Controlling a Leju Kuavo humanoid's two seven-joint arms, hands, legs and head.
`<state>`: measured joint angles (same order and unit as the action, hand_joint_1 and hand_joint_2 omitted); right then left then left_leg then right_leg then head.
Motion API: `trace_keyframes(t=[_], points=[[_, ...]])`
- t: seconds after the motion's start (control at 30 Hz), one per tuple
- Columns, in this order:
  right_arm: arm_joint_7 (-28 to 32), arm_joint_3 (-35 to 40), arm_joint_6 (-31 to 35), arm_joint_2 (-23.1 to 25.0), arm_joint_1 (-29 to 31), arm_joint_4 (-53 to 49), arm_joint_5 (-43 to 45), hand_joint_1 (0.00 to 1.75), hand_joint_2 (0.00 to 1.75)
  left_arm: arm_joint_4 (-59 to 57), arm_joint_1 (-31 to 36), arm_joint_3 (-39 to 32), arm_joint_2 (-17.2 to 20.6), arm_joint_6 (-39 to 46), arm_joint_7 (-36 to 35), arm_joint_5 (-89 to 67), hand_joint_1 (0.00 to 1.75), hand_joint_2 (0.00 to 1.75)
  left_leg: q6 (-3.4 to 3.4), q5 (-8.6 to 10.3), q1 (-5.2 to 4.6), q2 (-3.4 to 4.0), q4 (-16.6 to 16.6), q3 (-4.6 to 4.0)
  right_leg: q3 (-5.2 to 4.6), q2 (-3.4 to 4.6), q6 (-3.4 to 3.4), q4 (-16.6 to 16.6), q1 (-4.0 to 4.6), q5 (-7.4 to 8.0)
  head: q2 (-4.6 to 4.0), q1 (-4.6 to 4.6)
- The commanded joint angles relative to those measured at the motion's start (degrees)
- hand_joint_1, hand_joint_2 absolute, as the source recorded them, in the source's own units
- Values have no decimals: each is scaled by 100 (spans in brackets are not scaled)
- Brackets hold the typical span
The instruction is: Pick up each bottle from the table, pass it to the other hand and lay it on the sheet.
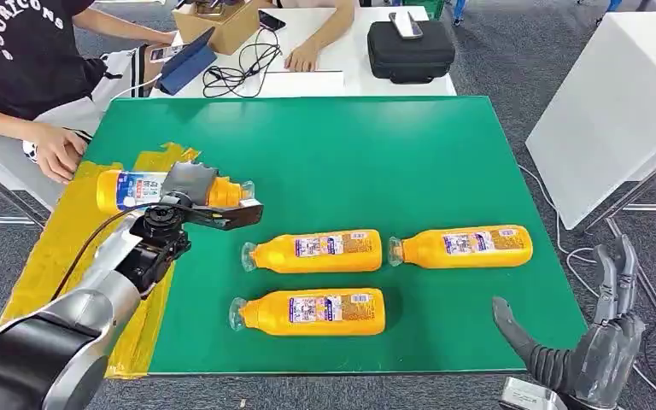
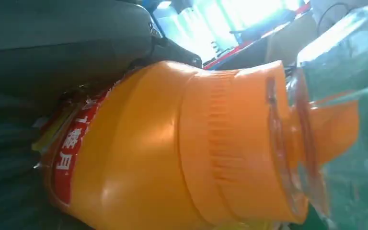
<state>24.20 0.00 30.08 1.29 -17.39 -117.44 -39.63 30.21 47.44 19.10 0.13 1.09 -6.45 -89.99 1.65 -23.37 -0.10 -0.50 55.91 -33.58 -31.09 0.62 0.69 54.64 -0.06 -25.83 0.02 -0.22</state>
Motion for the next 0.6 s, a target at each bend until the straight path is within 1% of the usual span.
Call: trace_keyframes(t=[0.03,0.1,0.2,0.23,0.27,0.33,0.37,0.4,0.47,0.5,0.53,0.57,0.6], points=[[-29,-47,20,80,62,86,7,0,175,-587,351,-77,-28,-64,-20,-1,175,175,-6,-8,8,2,3,11,15,-4,2,-5,8,-5,0,-2],[-29,-47,20,80,62,86,7,0,175,-587,351,-77,-28,-64,-20,-1,175,175,-8,-15,11,3,7,20,26,-6,4,-5,11,-10,0,0],[-39,-27,20,79,79,122,5,0,175,-602,321,-233,-7,-139,-78,-1,175,175,-4,-5,4,3,1,7,8,-2,2,-3,3,-3,0,-2],[-38,-10,31,94,83,152,0,0,175,-618,291,-302,26,-150,-77,-1,175,175,-7,-12,8,5,4,16,21,-3,3,-5,8,-7,0,0],[-38,9,43,116,93,169,-4,0,175,-627,266,-320,60,-140,-103,-1,175,175,-5,-7,5,7,0,11,12,1,2,-4,5,-3,0,-2],[-49,40,61,146,144,189,-39,0,175,-676,236,-327,150,-118,-251,-1,175,175,-12,-23,15,13,6,35,41,1,4,-9,15,-13,0,-2],[-64,46,55,145,177,200,-54,0,175,-703,238,-336,194,-120,-304,-1,175,175,-6,-8,4,14,-2,14,13,8,1,-5,5,-2,0,0],[-95,47,49,141,223,218,-82,0,175,-742,238,-374,241,-115,-384,-1,175,175,-11,-18,11,21,1,30,31,11,2,-8,11,-7,0,-2],[-145,37,44,125,277,253,-107,0,175,-820,237,-478,319,-98,-435,-1,175,175,-7,-9,5,21,-2,16,14,15,1,-5,6,-1,0,-2],[-154,28,36,132,278,268,-107,0,175,-851,223,-568,324,-119,-460,-1,175,175,-15,-28,17,34,4,45,46,21,3,-9,18,-12,0,0],[-150,32,14,134,312,304,-94,0,175,-869,189,-671,339,-129,-490,-1,175,175,-10,-14,8,27,-1,25,23,20,2,-6,10,-3,0,-2],[-147,40,-9,126,355,344,-85,0,175,-876,164,-709,359,-135,-529,-1,175,175,-12,-20,13,30,-1,35,35,21,2,-9,14,-6,0,0],[-141,46,-23,130,385,372,-91,0,175,-875,139,-744,373,-136,-563,-1,175,175,-9,-14,8,25,-5,28,27,18,2,-9,10,-3,0,-2]])
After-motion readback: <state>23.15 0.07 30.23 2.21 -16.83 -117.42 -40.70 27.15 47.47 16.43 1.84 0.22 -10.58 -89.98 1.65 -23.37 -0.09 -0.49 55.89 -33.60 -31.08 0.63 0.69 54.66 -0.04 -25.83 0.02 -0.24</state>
